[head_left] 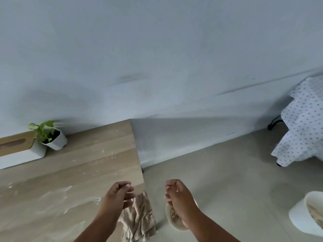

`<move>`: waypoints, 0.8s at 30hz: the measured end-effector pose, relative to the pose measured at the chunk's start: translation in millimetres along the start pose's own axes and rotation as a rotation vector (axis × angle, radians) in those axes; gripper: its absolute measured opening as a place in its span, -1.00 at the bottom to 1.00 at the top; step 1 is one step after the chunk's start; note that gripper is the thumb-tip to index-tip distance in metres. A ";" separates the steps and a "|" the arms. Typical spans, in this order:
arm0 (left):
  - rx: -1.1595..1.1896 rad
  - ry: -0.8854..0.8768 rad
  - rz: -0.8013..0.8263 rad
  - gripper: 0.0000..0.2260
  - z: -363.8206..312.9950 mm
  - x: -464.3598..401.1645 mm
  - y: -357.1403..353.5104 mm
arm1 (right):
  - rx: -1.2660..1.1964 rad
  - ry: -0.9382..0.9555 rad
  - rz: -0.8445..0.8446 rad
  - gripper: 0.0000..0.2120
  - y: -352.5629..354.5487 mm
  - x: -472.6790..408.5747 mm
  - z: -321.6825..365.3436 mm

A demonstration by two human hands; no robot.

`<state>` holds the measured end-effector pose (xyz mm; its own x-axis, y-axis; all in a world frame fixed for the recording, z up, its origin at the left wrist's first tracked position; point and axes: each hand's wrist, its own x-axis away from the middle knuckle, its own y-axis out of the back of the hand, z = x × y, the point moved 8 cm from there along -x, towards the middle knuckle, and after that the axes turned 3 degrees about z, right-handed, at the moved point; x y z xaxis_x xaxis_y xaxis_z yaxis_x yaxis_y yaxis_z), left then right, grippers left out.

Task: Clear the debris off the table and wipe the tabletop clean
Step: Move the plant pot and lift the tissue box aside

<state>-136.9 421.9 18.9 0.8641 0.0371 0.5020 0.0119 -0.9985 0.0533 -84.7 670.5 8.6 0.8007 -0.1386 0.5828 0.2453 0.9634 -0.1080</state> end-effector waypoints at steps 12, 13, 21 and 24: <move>0.121 -0.021 -0.039 -0.90 19.0 10.1 182.1 | 0.231 0.118 0.006 -0.90 -181.4 10.7 -2.6; 0.129 -0.024 -0.049 -0.90 21.1 10.3 199.7 | 0.229 0.116 0.018 -0.90 -200.8 12.0 -9.0; 0.171 -0.018 -0.136 -0.91 27.8 14.3 320.5 | 0.294 0.135 0.118 -0.91 -330.4 30.7 -42.6; 0.198 -0.012 -0.172 -0.91 28.0 14.1 351.8 | 0.346 0.142 0.161 -0.91 -364.5 36.0 -46.3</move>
<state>-106.4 70.0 20.5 0.8466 0.2075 0.4901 0.2564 -0.9660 -0.0340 -120.0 303.7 31.7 0.8874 0.0137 0.4607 -0.0685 0.9924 0.1024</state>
